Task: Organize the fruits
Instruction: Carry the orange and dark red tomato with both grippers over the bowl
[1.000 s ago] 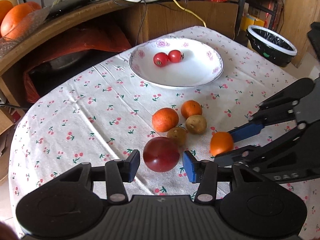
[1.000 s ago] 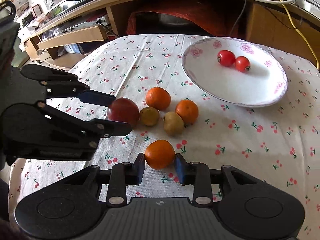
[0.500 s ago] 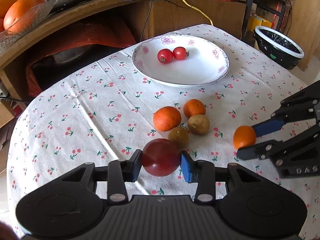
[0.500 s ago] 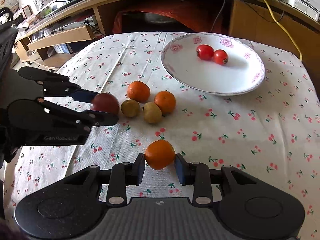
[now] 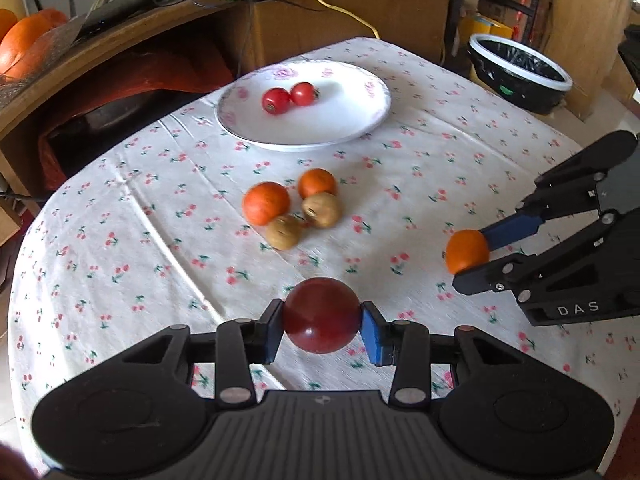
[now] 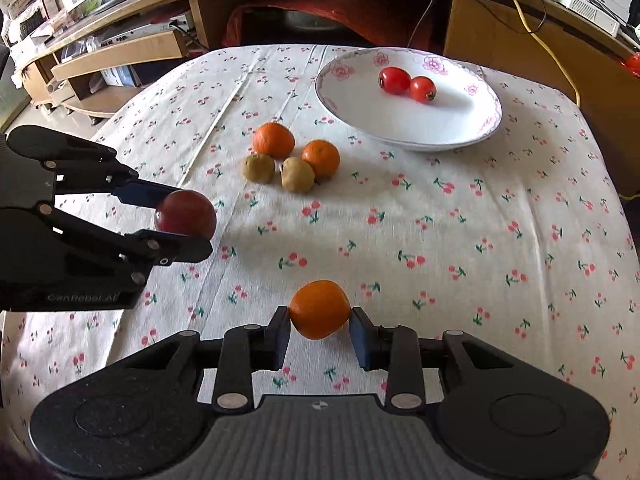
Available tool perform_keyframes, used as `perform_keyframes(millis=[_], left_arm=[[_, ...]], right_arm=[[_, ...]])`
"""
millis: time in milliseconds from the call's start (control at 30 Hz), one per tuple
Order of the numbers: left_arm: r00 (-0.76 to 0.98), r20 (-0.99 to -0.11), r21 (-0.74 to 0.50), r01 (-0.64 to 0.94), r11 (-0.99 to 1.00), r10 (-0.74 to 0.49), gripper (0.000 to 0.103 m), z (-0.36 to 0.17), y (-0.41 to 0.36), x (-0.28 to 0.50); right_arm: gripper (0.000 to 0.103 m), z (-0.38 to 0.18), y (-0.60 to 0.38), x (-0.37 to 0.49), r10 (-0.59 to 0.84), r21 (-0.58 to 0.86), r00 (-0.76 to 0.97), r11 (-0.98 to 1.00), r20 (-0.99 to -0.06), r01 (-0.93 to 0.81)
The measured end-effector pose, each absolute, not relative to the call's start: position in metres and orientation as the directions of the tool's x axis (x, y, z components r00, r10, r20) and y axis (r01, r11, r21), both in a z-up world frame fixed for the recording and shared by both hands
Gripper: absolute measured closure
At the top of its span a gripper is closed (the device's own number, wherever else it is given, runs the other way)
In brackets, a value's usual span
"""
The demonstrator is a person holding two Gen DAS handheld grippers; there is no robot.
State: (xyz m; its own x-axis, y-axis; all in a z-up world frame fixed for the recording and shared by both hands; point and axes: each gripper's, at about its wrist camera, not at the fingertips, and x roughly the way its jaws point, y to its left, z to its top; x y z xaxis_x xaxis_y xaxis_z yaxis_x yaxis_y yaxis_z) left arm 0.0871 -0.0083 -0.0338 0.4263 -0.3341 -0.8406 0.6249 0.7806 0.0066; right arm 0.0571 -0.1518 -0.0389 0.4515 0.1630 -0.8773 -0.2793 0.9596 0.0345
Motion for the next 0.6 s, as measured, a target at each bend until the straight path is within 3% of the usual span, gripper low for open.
perform_keyframes(millis=[600], left_arm=[[0.473, -0.810, 0.033, 0.625, 0.780, -0.345, 0.055, -0.022, -0.021, 0.088]], right_arm=[[0.075, -0.022, -0.149, 0.061, 0.134, -0.021, 0.526, 0.960, -0.840, -0.279]])
